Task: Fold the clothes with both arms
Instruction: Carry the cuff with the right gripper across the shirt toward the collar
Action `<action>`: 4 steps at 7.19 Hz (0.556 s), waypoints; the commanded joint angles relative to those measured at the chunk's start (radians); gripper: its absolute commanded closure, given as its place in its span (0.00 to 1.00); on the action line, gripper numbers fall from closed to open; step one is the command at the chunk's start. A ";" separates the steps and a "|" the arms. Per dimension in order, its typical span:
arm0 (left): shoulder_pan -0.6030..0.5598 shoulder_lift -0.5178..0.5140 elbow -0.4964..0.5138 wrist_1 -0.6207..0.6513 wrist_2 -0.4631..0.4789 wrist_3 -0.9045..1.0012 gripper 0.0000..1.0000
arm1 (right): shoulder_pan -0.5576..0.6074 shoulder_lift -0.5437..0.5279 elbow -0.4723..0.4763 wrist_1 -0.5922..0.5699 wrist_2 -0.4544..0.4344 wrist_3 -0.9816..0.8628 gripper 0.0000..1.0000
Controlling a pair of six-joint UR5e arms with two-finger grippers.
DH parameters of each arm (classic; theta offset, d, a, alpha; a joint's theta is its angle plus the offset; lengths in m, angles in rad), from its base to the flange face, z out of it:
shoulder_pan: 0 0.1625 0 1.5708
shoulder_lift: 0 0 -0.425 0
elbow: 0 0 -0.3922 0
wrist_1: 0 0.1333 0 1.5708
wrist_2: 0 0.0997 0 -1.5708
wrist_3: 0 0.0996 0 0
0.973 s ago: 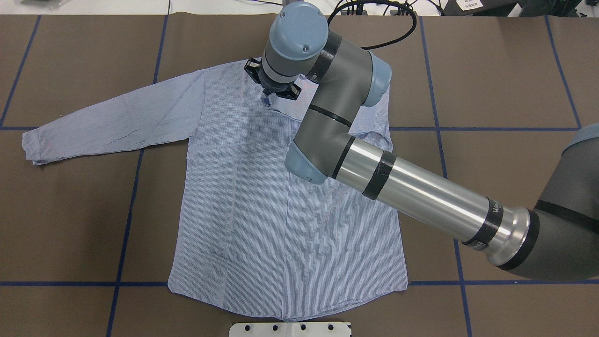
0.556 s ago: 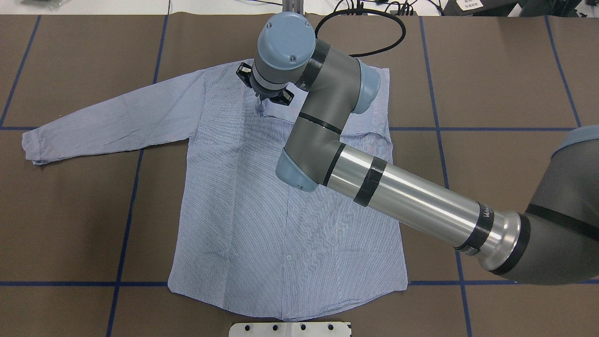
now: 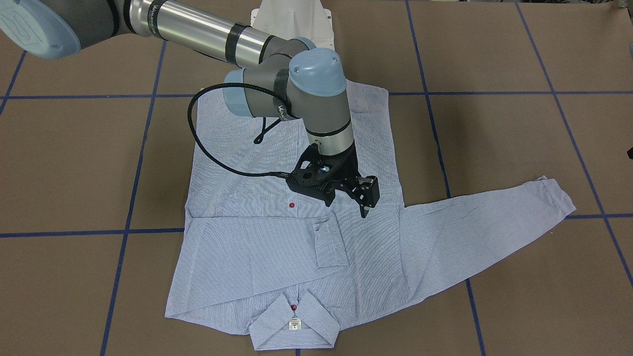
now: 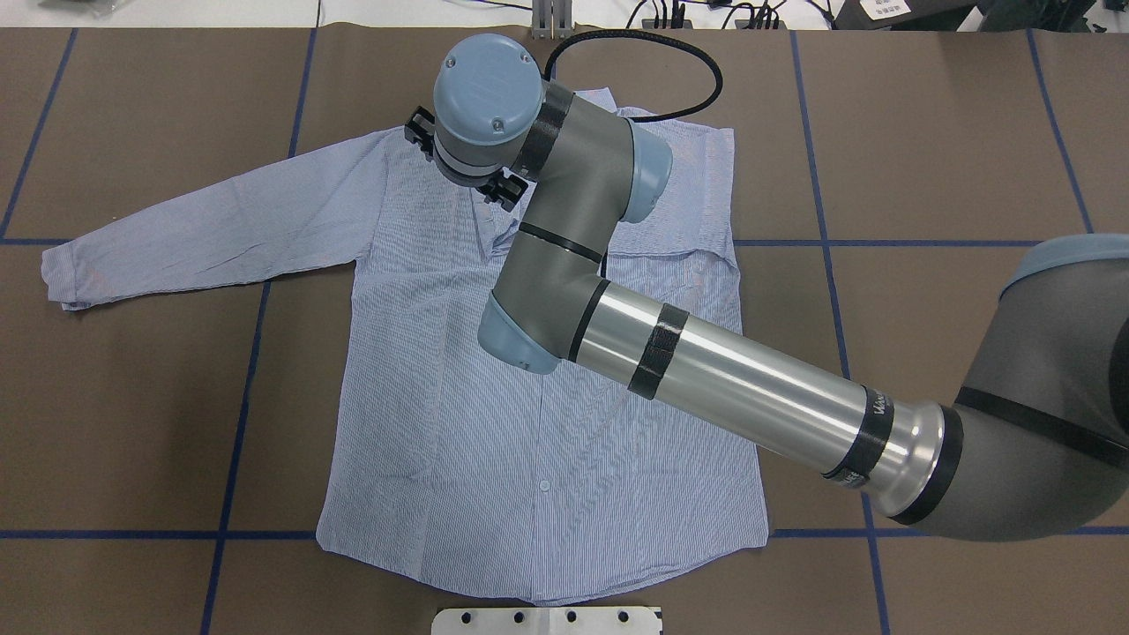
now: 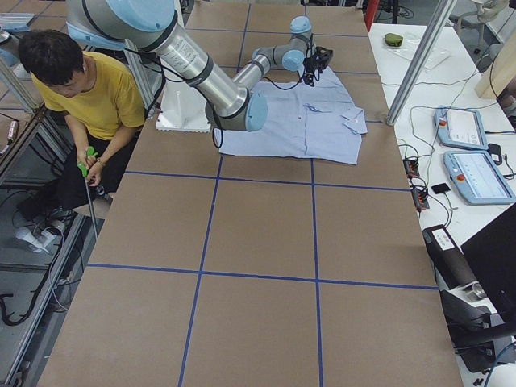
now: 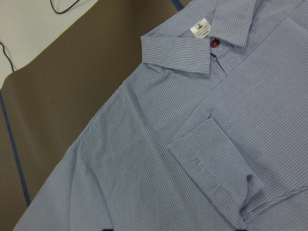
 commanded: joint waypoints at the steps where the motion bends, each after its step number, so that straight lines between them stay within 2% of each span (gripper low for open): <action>1: 0.066 -0.011 0.009 -0.079 -0.008 -0.198 0.00 | 0.045 -0.043 0.033 -0.010 0.006 0.005 0.01; 3: 0.154 -0.011 0.073 -0.207 -0.004 -0.502 0.00 | 0.102 -0.234 0.190 0.001 0.027 -0.132 0.01; 4: 0.201 0.008 0.076 -0.271 0.058 -0.615 0.01 | 0.108 -0.279 0.237 0.001 0.035 -0.148 0.01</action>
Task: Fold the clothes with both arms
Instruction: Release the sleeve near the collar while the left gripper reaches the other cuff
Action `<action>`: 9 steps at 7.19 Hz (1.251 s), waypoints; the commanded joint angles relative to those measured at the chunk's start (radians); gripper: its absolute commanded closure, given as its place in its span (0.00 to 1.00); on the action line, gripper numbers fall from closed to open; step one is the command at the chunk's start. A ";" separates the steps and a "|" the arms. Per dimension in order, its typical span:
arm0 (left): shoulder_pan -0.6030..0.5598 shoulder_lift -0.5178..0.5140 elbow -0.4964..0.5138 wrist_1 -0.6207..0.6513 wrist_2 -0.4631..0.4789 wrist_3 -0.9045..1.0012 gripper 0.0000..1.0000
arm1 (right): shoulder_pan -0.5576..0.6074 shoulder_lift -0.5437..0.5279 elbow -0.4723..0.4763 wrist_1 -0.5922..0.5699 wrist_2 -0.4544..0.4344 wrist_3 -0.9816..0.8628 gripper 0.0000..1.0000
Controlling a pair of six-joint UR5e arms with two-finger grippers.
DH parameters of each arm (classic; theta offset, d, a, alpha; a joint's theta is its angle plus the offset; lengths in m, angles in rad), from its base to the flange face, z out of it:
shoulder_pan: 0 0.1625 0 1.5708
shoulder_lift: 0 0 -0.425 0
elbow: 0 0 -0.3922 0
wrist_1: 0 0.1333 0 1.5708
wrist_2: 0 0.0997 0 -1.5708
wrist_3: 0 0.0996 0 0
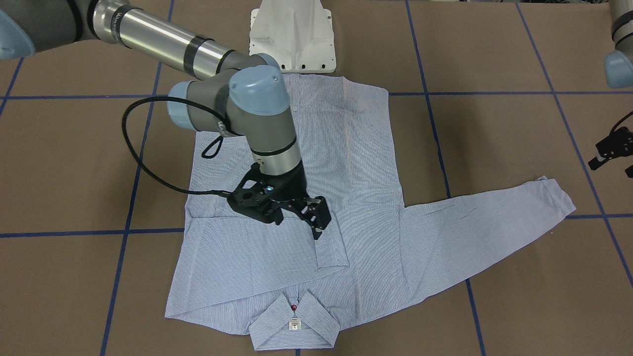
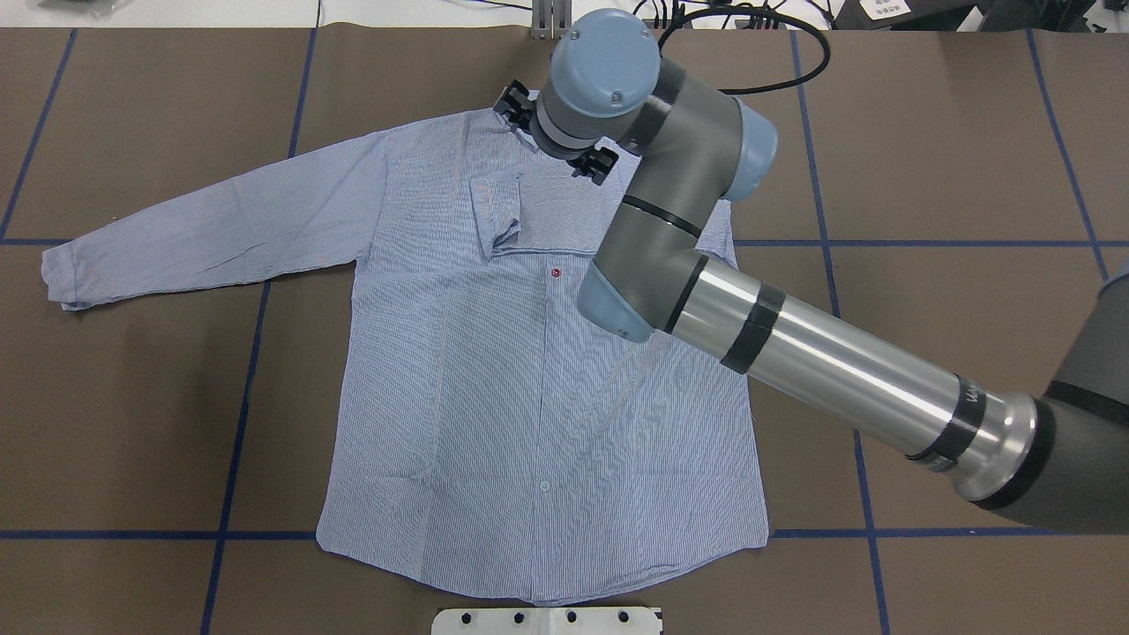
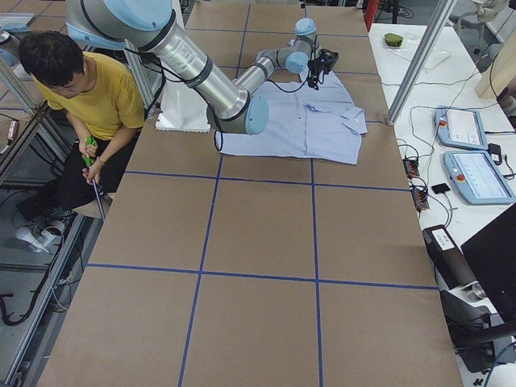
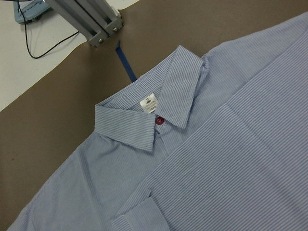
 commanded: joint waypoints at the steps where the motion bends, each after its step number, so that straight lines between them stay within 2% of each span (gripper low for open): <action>1: 0.103 0.045 0.021 -0.094 0.064 -0.219 0.01 | 0.016 -0.079 0.083 -0.004 0.014 -0.048 0.01; 3: 0.135 0.099 0.022 -0.165 0.064 -0.321 0.10 | 0.018 -0.157 0.169 -0.003 0.018 -0.050 0.01; 4: 0.141 0.091 0.076 -0.202 0.066 -0.324 0.15 | 0.016 -0.162 0.171 -0.003 0.017 -0.050 0.01; 5: 0.141 0.085 0.114 -0.256 0.064 -0.329 0.15 | 0.018 -0.162 0.176 -0.004 0.017 -0.048 0.01; 9: 0.201 0.072 0.130 -0.261 0.064 -0.384 0.17 | 0.016 -0.169 0.174 -0.001 0.018 -0.050 0.01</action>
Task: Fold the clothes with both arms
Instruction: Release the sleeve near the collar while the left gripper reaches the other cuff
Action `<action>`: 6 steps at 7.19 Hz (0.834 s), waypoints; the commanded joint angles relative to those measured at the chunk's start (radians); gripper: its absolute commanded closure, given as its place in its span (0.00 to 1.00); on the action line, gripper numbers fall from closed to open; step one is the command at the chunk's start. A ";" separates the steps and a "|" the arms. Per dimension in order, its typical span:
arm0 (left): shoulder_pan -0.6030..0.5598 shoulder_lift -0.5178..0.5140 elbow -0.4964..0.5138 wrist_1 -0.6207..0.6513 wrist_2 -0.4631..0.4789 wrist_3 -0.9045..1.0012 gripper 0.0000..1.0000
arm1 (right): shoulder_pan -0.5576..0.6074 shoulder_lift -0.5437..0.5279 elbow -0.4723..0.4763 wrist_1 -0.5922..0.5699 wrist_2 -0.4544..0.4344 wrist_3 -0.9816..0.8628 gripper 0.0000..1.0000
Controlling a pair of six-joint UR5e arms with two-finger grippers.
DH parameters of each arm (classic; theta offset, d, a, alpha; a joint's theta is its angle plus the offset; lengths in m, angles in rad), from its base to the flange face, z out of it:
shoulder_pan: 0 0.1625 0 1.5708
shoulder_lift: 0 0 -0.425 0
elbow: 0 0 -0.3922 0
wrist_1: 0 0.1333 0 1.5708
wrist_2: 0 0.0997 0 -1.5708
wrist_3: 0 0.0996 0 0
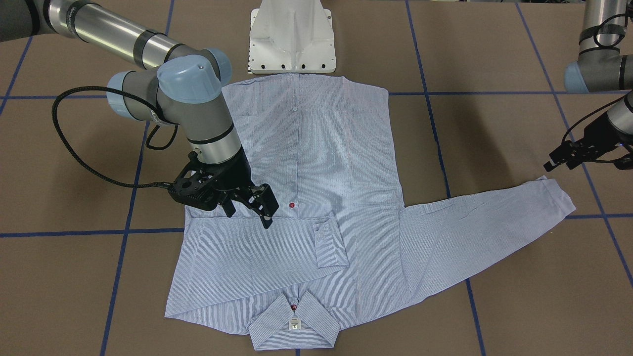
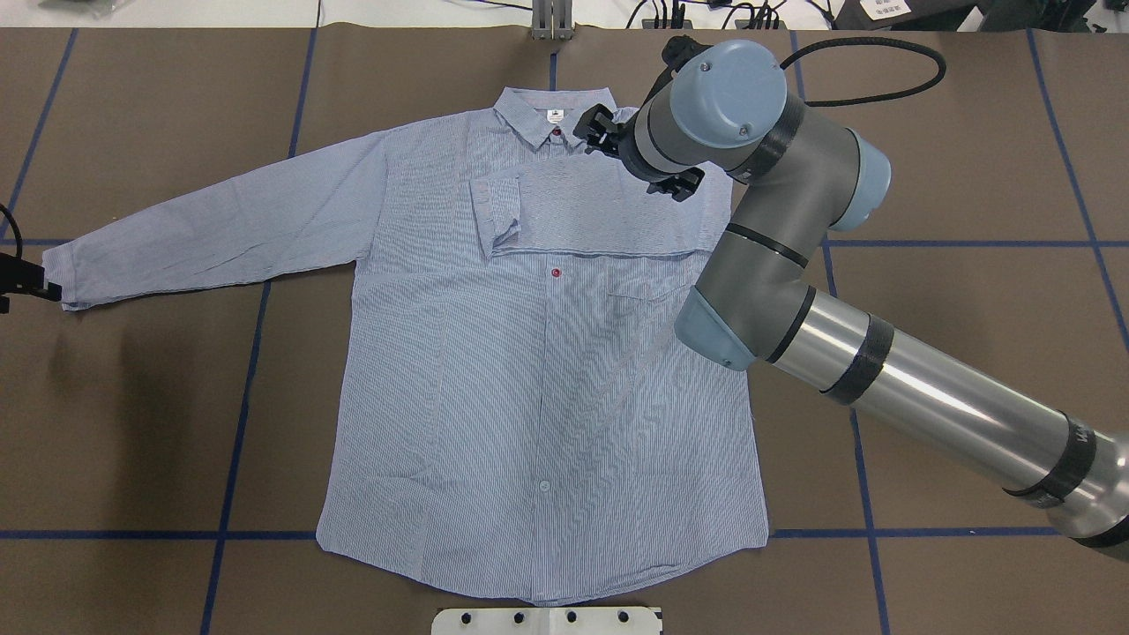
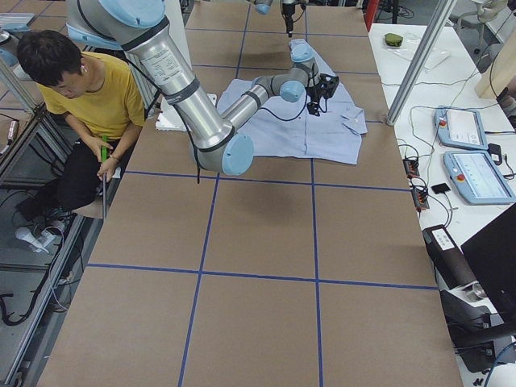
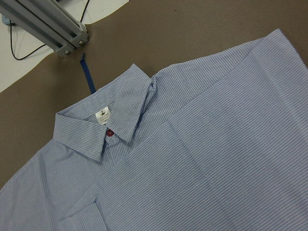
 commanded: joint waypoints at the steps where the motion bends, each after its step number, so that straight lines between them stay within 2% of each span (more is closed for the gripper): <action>1: 0.020 -0.012 0.016 -0.002 0.001 -0.011 0.17 | 0.000 -0.007 0.000 0.002 0.000 0.000 0.01; 4: 0.026 -0.037 0.052 -0.009 0.009 -0.010 0.24 | -0.002 -0.017 0.000 0.006 0.001 0.000 0.01; 5: 0.026 -0.063 0.078 -0.011 0.057 -0.010 0.25 | -0.006 -0.018 0.000 0.006 -0.003 0.000 0.01; 6: 0.026 -0.084 0.101 -0.009 0.061 -0.010 0.29 | -0.009 -0.018 0.000 0.006 -0.006 0.000 0.01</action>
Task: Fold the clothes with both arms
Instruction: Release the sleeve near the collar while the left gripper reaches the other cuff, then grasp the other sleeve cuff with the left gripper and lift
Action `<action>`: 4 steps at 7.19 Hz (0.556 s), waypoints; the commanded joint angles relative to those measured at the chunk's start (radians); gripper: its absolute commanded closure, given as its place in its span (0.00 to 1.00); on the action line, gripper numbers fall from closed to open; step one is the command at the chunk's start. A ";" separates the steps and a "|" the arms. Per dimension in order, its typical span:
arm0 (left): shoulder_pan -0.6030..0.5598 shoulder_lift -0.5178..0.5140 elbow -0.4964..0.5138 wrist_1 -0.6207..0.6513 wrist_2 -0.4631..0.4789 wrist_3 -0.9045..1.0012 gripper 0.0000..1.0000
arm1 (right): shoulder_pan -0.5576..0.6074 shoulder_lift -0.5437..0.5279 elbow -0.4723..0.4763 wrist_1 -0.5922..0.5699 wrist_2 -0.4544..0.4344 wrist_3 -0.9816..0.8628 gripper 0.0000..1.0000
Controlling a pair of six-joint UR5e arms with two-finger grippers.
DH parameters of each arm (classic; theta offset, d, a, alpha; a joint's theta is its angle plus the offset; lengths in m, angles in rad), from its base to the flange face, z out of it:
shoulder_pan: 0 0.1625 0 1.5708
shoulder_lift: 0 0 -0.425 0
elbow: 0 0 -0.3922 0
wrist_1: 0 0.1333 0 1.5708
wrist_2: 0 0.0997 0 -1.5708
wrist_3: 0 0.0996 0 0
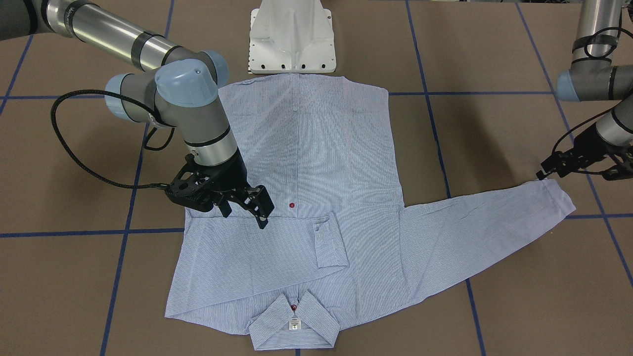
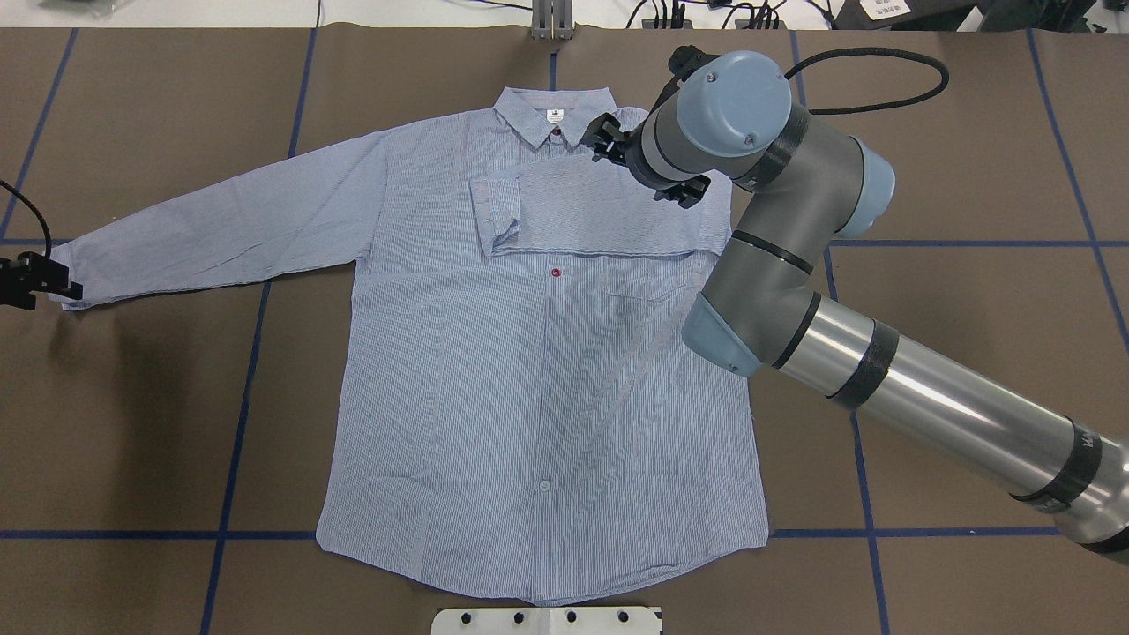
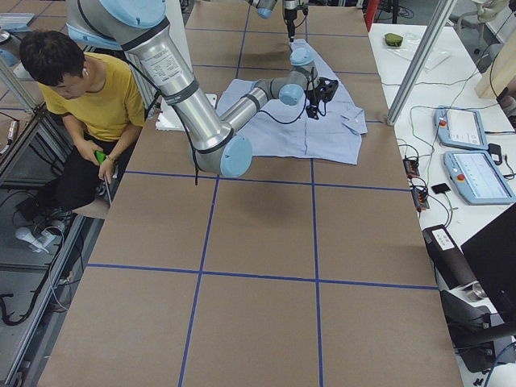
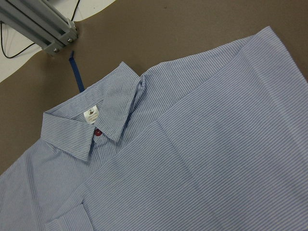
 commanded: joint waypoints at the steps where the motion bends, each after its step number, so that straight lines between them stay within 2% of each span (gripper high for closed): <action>1: 0.000 -0.026 0.032 0.000 0.019 0.000 0.35 | -0.004 -0.001 0.000 0.000 -0.004 0.000 0.01; 3: 0.002 -0.025 0.037 -0.002 0.019 0.000 0.42 | -0.005 0.002 -0.004 0.000 -0.005 0.000 0.01; 4: 0.003 -0.020 0.037 -0.002 0.019 0.000 0.52 | -0.007 0.004 -0.003 0.000 -0.005 0.002 0.01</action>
